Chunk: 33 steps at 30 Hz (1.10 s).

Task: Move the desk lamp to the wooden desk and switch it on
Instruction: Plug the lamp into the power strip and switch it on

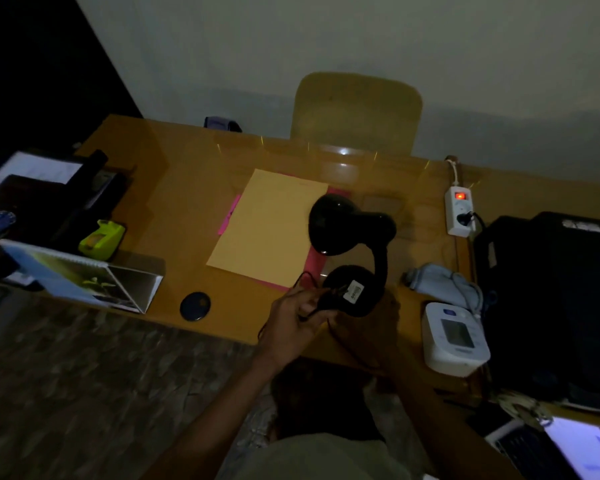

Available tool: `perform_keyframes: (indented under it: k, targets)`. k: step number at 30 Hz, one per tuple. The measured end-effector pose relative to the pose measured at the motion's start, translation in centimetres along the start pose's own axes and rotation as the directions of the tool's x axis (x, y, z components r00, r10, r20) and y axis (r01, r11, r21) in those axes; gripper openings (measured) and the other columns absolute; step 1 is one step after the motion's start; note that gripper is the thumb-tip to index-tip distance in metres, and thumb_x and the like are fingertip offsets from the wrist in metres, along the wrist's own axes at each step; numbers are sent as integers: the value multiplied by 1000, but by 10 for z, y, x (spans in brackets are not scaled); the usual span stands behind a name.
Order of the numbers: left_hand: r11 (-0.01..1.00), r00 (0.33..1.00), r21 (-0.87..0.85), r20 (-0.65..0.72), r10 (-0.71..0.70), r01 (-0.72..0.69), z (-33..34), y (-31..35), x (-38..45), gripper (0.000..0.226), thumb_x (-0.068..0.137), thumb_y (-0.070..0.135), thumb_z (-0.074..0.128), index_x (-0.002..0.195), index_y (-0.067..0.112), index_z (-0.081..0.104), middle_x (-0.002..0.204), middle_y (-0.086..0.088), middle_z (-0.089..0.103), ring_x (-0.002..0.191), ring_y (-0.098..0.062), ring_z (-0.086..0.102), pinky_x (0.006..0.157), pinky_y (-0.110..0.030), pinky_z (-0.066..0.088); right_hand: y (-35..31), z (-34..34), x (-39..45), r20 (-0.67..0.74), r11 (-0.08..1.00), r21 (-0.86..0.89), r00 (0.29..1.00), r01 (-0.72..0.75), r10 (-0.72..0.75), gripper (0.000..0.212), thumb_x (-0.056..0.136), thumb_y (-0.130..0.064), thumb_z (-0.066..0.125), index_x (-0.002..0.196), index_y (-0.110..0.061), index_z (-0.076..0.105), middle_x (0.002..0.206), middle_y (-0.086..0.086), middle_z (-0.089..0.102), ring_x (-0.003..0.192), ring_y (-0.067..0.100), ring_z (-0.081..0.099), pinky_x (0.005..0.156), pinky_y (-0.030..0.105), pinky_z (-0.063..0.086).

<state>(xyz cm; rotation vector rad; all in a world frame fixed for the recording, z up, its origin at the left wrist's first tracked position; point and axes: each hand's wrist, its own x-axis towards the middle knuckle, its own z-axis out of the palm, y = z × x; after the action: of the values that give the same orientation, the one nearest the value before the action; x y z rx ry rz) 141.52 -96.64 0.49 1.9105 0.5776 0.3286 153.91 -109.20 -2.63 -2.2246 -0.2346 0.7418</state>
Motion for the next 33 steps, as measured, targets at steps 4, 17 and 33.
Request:
perform_keyframes:
  k: [4, 17, 33]
  targets:
    - [994, 999, -111, 32, 16, -13, 37, 47, 15, 37, 80, 39, 79, 106, 59, 63, 108, 14, 69, 85, 2, 68, 73, -16, 57, -2, -53, 9, -58, 974, 189, 991, 126, -117, 28, 93, 1, 65, 120, -5, 61, 118, 12, 61, 105, 22, 61, 86, 10, 42]
    - [974, 982, -191, -166, 87, -119, 160, 143, 95, 27, 87, 24, 75, 111, 28, 65, 105, 17, 68, 92, -1, 69, 73, -16, 58, -47, -207, 32, -26, 903, 405, 989, 144, -146, 16, 96, -19, 65, 82, -14, 72, 97, 23, 75, 76, 24, 72, 76, 42, 59]
    - [989, 913, -69, 397, -94, 132, 155, 168, 112, 24, 101, 23, 54, 88, 6, 65, 81, -8, 68, 77, -14, 69, 77, -28, 55, -72, -356, 220, -280, 942, 55, 910, 331, -304, 37, 99, -31, 59, 111, 2, 70, 88, 17, 68, 77, 33, 68, 82, 55, 61]
